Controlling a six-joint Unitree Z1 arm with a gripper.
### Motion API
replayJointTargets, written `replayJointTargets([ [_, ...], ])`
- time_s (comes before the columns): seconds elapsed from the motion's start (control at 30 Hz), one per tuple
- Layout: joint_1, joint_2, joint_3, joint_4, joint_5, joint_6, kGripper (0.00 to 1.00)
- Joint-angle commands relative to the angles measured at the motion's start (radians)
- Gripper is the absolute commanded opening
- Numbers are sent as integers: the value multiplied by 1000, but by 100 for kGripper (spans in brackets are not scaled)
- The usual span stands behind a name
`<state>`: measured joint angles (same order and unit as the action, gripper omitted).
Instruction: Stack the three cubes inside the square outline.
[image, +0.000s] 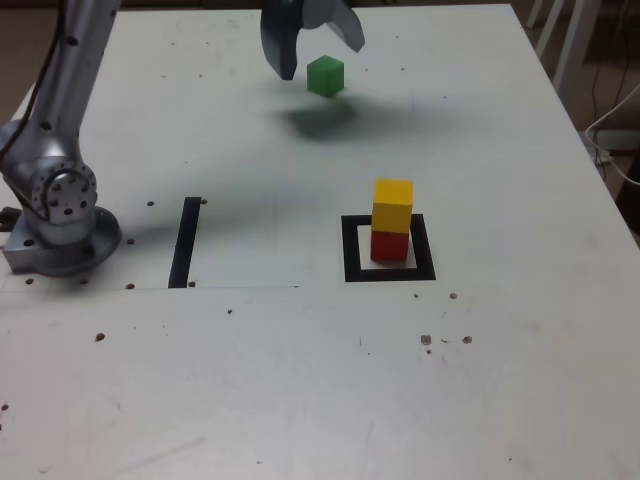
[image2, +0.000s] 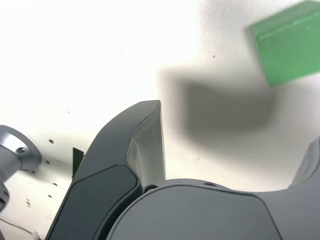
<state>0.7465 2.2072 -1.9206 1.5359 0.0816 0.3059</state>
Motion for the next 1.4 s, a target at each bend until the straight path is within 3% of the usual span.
replayJointTargets([
  [0.0,7,21,-16,7,-5,-2,99],
  [0.8,102,212,-221,7,-43,44,94],
  [0.97,104,239,-241,23,-57,57,77],
  [1.2,96,241,-244,25,-37,66,33],
  [1.37,90,242,-244,26,-32,71,29],
])
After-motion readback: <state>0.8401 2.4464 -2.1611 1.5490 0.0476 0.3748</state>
